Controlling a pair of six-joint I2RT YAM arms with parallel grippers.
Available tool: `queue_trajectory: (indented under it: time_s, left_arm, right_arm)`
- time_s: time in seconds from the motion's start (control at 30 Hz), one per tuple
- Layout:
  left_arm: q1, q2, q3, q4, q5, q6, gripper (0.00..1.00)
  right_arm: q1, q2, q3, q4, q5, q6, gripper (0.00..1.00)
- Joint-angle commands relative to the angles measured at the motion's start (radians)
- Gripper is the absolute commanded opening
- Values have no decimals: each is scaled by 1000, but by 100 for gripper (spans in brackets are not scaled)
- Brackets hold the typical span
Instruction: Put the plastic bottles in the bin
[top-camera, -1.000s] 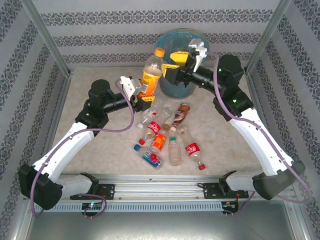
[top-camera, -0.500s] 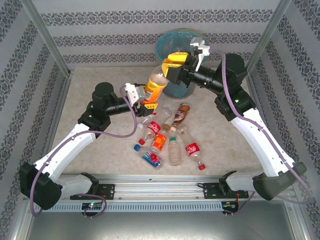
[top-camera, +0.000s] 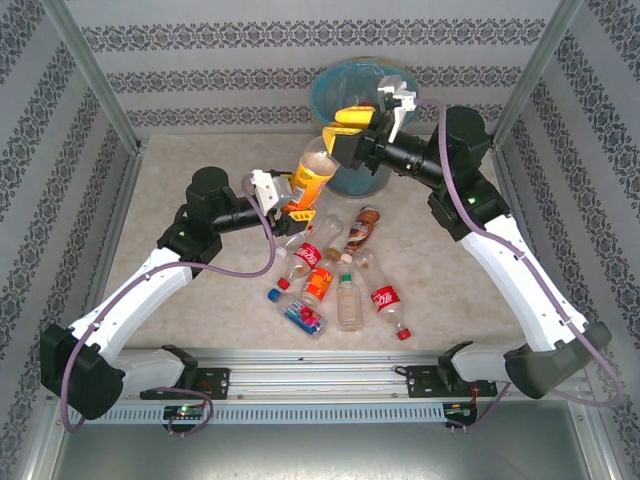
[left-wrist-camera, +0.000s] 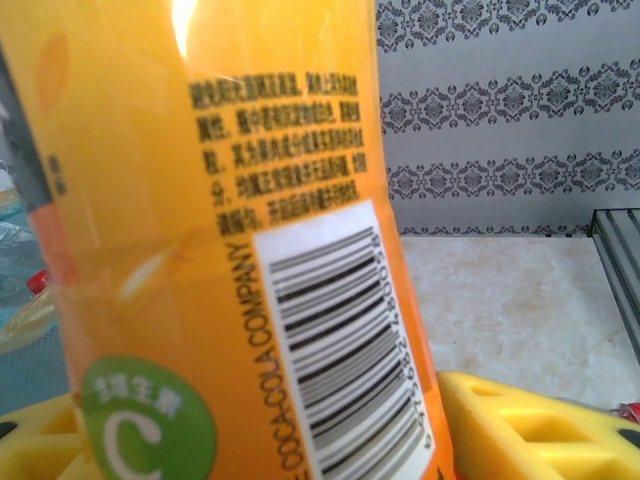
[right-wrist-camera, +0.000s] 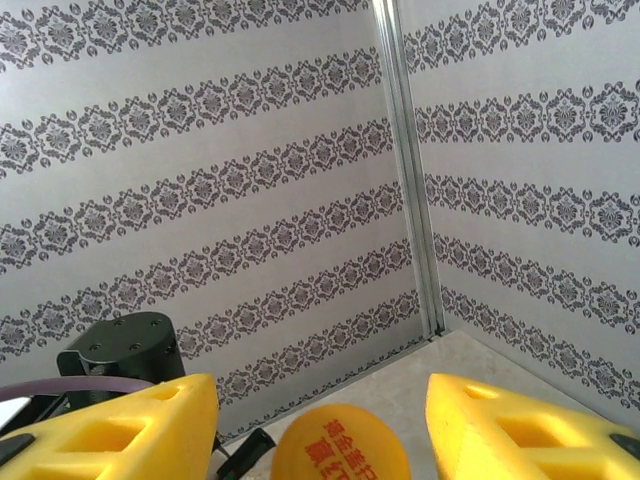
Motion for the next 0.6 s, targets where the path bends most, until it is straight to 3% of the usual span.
queue_trajectory:
  time_s: [0.0,0.23,0.37,0.47,0.57]
  left_arm:
    - [-11,-8,-2,96,21,10,61]
    - [-11,-9,-4,98,2,5,60]
    - [-11,-2,-5,110,-31,4,63]
    - [-11,6,-15,155,-73,-8,67]
    - [-11,18,-18,183,-104,-13,72]
  right_arm:
    - [-7,23,32,-13,14,-14,58]
    - [-8,64,63,22,-66,17,42]
    - [-11,80,84,30,-77,22,24]
    - [-15,81,90,29,-62,14,3]
    - [-20,69,76,20,6,-15,0]
